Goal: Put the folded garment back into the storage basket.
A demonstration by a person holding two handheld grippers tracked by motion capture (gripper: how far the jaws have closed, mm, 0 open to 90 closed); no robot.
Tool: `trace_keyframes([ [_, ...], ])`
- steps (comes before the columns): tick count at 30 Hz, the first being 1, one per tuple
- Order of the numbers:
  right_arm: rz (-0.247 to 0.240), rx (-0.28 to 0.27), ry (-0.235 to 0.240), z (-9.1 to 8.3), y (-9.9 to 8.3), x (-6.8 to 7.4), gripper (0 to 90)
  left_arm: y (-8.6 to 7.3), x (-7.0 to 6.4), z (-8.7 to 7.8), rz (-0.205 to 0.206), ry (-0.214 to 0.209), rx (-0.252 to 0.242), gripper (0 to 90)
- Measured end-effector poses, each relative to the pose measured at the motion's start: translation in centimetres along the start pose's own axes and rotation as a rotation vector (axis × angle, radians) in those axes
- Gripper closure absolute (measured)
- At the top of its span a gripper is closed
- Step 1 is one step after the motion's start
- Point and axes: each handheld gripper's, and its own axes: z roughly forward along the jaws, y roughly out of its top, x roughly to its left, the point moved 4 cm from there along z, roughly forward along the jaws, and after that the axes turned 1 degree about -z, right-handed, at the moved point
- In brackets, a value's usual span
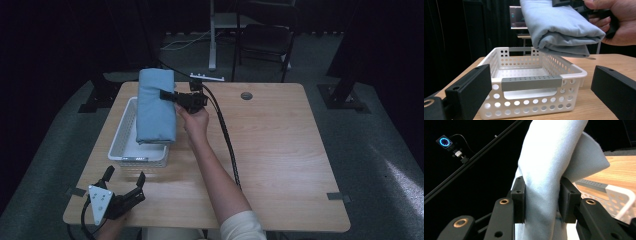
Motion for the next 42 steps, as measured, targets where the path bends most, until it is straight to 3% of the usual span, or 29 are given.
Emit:
trace_keyframes([
  [22, 0.021, 0.028, 0.027, 3.8, -1.2, 0.6, 62.7, 0.0, 0.0, 0.0, -0.004, -0.004, -0.005, 4.4],
  [42, 0.035, 0.053, 0.037, 6.1, -1.9, 1.0, 62.7, 0.0, 0.0, -0.1, -0.003, -0.008, -0.005, 4.4],
])
